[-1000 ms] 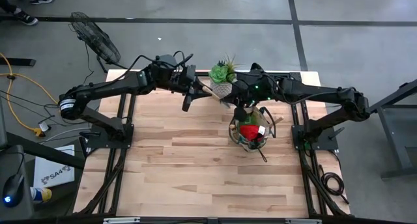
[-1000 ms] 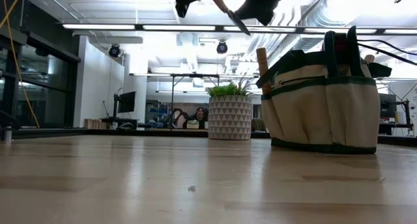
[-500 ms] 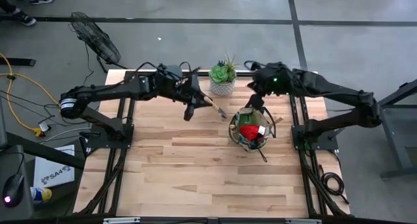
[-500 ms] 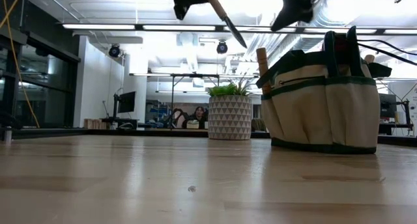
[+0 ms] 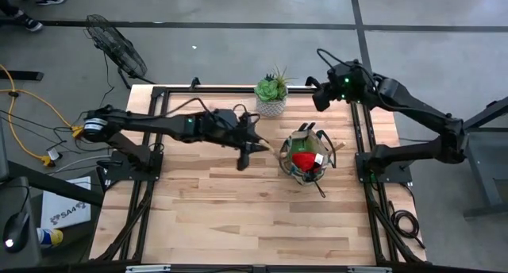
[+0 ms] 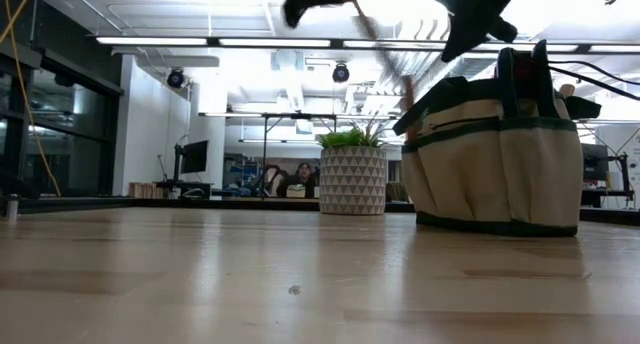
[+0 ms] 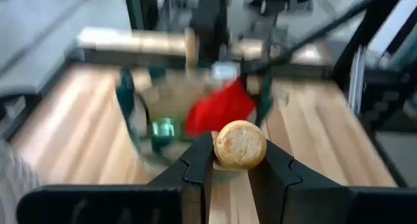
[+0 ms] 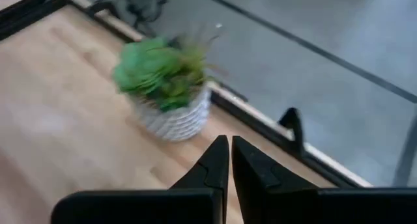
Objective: Pick & Place Garden tools in Gardening bag
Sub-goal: Put the brown trowel into the brown gardening bag
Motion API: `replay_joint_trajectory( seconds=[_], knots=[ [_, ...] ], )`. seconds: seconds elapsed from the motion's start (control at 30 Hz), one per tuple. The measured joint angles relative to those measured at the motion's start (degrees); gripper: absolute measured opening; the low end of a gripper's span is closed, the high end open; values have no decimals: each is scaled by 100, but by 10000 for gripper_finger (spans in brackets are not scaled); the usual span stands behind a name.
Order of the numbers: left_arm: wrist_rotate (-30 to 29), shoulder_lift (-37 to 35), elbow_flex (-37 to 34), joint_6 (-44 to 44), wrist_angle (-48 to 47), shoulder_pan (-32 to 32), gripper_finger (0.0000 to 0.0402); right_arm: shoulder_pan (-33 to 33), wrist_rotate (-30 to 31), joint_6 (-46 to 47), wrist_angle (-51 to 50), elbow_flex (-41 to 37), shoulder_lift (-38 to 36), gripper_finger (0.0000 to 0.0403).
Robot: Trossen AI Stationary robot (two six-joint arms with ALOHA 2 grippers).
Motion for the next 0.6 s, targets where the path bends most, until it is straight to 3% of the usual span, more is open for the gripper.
replay_joint_trajectory(
  seconds=[0.3,0.6],
  knots=[
    [-373,443,-7,-146,503,-346,66,-649,86,-114,-197,-74,4,10],
    [-171,766,-14,-266,501,-409,66,-895,-56,-111,-456,-74,4,10]
  ],
)
